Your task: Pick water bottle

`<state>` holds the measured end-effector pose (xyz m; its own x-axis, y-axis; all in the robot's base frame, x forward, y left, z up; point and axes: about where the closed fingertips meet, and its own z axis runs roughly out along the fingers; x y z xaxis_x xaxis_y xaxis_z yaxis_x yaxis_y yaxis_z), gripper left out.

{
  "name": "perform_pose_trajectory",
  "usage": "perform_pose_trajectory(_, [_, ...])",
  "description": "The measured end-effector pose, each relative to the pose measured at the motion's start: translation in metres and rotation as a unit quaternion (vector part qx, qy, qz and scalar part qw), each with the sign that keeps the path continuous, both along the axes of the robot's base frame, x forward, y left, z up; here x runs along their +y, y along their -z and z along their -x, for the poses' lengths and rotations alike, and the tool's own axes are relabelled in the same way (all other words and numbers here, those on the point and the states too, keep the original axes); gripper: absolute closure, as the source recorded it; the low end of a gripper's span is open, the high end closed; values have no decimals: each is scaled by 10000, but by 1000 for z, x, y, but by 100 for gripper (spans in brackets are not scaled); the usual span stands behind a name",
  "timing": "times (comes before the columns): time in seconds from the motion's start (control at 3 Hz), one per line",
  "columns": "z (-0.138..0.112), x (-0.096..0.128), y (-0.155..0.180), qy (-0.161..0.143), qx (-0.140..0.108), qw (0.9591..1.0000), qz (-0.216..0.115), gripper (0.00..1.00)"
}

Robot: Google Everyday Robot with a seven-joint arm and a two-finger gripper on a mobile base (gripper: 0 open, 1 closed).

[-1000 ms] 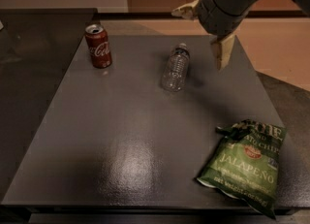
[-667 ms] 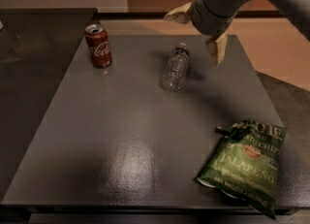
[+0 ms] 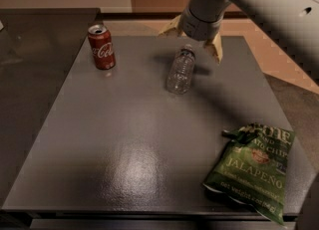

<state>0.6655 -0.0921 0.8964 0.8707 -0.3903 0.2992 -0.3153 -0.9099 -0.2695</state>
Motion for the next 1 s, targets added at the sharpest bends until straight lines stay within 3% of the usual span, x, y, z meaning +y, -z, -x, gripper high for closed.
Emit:
perform_pose_trajectory(0.33, [-5,0,17,-347,189,9981,475,0])
perform_pose_trajectory(1.0, [0,-4,43,-760,697,9877,1177,0])
